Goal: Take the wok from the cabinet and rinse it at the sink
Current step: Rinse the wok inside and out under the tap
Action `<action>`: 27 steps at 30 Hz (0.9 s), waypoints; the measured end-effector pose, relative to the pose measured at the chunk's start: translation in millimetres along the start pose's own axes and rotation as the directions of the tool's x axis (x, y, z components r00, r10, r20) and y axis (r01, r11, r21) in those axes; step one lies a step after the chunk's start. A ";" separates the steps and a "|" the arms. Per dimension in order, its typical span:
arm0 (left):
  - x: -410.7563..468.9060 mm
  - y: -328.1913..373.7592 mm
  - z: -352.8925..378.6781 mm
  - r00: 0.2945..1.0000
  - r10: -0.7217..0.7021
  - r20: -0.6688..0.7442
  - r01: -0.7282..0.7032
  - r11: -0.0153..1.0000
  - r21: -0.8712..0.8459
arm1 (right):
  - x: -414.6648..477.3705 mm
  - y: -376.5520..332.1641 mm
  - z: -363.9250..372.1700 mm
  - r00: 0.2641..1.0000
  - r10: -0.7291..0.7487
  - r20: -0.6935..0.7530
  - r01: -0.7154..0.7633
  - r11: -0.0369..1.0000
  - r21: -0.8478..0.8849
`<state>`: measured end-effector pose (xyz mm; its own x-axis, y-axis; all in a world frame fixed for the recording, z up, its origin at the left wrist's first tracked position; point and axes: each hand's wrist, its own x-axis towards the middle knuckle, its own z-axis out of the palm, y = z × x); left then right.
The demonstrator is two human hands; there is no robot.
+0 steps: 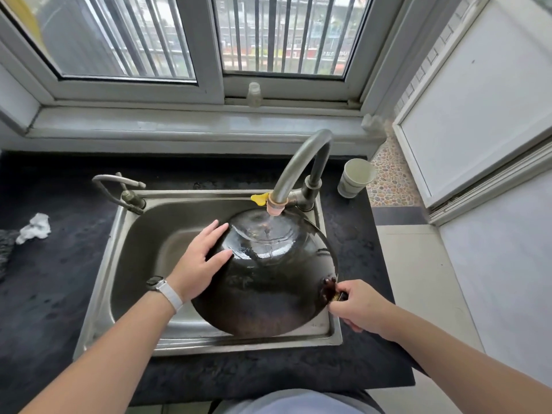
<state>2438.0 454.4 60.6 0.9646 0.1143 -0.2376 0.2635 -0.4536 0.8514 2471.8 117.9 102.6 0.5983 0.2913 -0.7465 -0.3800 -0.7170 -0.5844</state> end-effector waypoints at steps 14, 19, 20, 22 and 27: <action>32.1 46.8 34.2 0.947 0.122 0.296 -0.223 0.914 0.339 | -22.6 16.7 0.5 0.994 0.044 -0.102 -0.045 0.999 -0.013; 32.5 52.3 45.7 0.934 0.169 0.316 -0.264 0.920 0.289 | -35.7 26.7 -3.9 0.986 0.041 -0.161 -0.047 0.998 -0.032; 32.6 53.2 47.6 0.933 0.179 0.312 -0.268 0.924 0.273 | -37.9 28.3 -4.1 0.984 0.038 -0.174 -0.047 0.998 -0.044; 33.3 53.0 51.0 0.932 0.194 0.307 -0.274 0.931 0.242 | -40.9 32.4 -3.8 0.980 0.041 -0.194 -0.050 0.998 -0.044; 38.5 48.5 55.6 0.946 0.144 0.290 -0.197 0.967 0.161 | -50.1 43.5 1.4 0.974 0.063 -0.219 -0.073 0.996 -0.041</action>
<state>2487.4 387.6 66.7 0.9475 -0.2138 -0.2377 0.0632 -0.6035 0.7948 2424.3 73.1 114.1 0.7131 0.1001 -0.6939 -0.3939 -0.7615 -0.5147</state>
